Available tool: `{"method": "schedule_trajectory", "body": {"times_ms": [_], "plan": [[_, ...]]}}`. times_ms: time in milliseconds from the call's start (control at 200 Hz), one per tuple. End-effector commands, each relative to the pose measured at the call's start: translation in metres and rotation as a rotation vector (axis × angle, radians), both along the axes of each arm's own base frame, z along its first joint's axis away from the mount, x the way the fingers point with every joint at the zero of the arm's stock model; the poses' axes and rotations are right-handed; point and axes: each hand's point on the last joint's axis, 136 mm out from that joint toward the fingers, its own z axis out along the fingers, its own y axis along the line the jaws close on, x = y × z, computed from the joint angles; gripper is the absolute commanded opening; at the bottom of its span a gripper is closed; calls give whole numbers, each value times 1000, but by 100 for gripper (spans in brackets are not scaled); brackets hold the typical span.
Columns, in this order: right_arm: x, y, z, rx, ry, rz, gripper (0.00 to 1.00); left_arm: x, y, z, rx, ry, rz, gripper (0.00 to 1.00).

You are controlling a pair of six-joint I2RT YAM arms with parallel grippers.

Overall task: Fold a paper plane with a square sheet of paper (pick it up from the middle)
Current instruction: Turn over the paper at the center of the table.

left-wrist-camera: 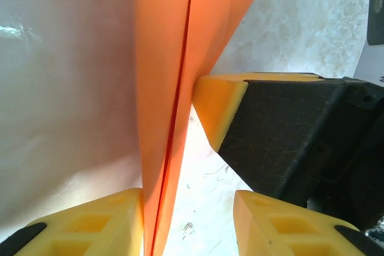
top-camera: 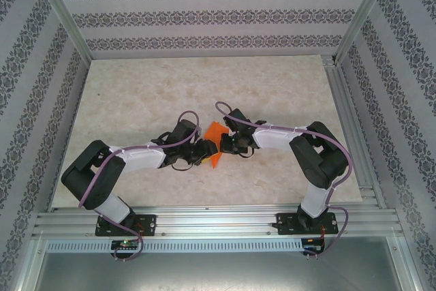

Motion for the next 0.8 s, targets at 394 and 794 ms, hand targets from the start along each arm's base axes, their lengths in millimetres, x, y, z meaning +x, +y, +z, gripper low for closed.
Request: {"method": "schedule_trajectory", "body": {"times_ms": [394, 794], "plan": [[-1, -5, -4, -2, 11, -22, 11, -1, -8, 5, -33, -34, -15, 38], [3, 0, 3, 38, 4, -28, 11, -3, -18, -4, -8, -28, -95, 36]]}}
